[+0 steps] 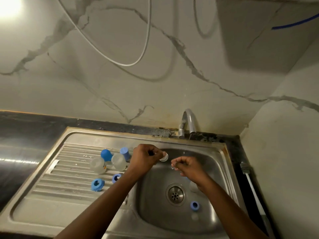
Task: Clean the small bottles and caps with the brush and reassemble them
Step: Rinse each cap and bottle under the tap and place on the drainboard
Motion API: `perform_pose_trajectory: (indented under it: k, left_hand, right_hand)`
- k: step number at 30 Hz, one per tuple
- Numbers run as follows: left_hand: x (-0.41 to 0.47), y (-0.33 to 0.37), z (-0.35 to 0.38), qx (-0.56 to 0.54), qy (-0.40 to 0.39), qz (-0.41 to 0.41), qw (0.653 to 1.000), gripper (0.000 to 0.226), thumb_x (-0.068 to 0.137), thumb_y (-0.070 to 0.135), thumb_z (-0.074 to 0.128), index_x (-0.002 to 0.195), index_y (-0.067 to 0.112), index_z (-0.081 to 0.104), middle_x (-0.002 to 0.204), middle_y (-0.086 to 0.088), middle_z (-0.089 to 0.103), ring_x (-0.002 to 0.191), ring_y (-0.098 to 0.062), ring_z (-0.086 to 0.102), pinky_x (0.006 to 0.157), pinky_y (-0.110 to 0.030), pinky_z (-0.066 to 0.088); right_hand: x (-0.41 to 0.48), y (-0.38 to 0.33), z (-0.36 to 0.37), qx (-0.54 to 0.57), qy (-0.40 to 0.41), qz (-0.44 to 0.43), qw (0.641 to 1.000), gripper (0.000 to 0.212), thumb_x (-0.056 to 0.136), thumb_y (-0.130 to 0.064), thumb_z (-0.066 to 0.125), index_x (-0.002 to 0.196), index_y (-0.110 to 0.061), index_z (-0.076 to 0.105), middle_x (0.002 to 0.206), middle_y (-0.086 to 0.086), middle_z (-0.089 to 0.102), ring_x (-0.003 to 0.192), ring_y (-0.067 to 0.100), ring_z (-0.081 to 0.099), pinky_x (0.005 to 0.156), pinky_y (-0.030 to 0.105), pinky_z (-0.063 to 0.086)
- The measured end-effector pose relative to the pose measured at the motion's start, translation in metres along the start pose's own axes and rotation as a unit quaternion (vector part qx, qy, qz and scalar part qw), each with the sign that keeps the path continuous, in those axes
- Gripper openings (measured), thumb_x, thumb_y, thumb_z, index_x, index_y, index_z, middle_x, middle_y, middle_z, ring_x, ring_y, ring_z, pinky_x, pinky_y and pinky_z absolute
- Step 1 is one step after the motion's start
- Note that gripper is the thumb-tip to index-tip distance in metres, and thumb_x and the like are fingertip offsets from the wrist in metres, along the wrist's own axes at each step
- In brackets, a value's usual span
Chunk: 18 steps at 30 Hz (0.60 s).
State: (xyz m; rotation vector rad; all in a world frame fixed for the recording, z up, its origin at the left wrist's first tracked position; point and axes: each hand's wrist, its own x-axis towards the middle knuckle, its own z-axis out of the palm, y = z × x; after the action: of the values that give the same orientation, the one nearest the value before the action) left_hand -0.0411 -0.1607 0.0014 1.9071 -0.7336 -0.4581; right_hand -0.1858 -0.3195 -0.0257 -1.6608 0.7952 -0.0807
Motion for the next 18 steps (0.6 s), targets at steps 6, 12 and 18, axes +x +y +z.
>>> perform_pose_trajectory:
  k: [6,12,18]
  left_hand:
    - [-0.037,-0.024,-0.034,0.024,-0.001,-0.015,1.0,0.011,0.089,0.034,0.084,0.084,0.024,0.082,0.075,0.01,0.077,0.07,-0.006,0.072,0.068,-0.028,0.062]
    - [-0.079,-0.061,-0.081,-0.011,0.029,-0.07,0.997,0.016,0.086,0.03,0.087,0.077,0.018,0.081,0.069,0.003,0.076,0.067,-0.018,0.074,0.071,-0.047,0.064]
    - [-0.116,-0.1,-0.137,-0.016,0.061,-0.132,0.989,0.021,0.086,0.028,0.088,0.075,0.012,0.08,0.069,-0.008,0.075,0.069,-0.028,0.075,0.071,-0.049,0.062]
  right_hand:
    - [-0.01,0.0,0.034,-0.008,-0.038,-0.002,0.999,0.01,0.099,-0.025,0.069,0.105,-0.023,0.077,0.099,-0.006,0.08,0.098,0.014,0.076,0.081,0.031,0.056]
    - [-0.02,-0.003,0.072,-0.007,-0.072,0.013,0.997,0.012,0.1,-0.022,0.068,0.107,-0.018,0.077,0.099,-0.004,0.08,0.097,0.015,0.076,0.082,0.032,0.055]
    - [-0.028,-0.001,0.107,-0.028,-0.12,0.025,0.992,0.013,0.101,-0.023,0.066,0.107,-0.018,0.077,0.101,-0.003,0.08,0.098,0.014,0.076,0.082,0.03,0.053]
